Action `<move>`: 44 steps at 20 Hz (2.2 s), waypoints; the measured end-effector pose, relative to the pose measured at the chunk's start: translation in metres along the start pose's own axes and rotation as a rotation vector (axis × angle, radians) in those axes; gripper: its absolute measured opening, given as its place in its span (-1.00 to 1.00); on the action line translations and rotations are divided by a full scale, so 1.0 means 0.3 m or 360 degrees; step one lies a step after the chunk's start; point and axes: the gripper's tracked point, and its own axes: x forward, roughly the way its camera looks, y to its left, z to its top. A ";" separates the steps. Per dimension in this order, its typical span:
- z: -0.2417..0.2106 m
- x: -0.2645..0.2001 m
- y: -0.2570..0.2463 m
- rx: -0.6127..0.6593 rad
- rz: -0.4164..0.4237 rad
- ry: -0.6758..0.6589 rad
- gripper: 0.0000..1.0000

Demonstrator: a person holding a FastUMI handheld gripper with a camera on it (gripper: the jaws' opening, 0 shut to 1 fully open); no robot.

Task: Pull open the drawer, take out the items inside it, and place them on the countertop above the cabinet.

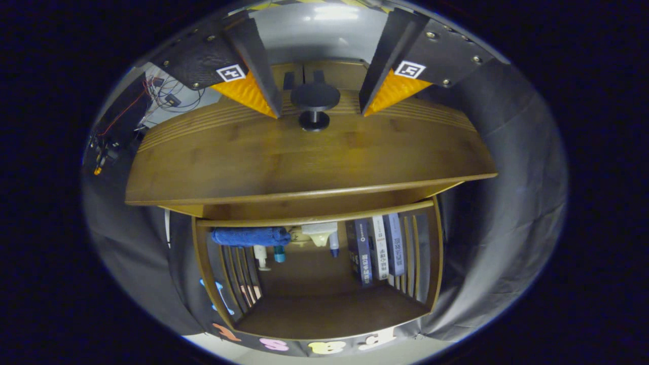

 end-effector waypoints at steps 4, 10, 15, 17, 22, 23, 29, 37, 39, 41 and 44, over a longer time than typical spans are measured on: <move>-0.002 0.023 0.011 -0.0116 -0.0086 -0.0035 0.81; 0.012 0.058 0.000 -0.0110 -0.0054 -0.0083 0.86; 0.016 0.083 -0.003 -0.0106 -0.0046 -0.0133 0.88; 0.025 0.110 0.002 -0.0095 -0.0046 -0.0133 0.88; 0.062 0.185 0.036 -0.0111 -0.0089 -0.0141 0.88; 0.060 0.210 0.047 -0.0096 -0.0083 -0.0138 0.89; 0.091 0.319 0.067 -0.0086 -0.0061 -0.0154 0.89; 0.116 0.412 0.075 -0.0078 -0.0051 -0.0192 0.88; 0.120 0.426 0.076 -0.0083 -0.0050 -0.0197 0.88; 0.127 0.454 0.076 -0.0085 -0.0047 -0.0197 0.88; 0.142 0.499 0.077 -0.0091 -0.0046 -0.0184 0.88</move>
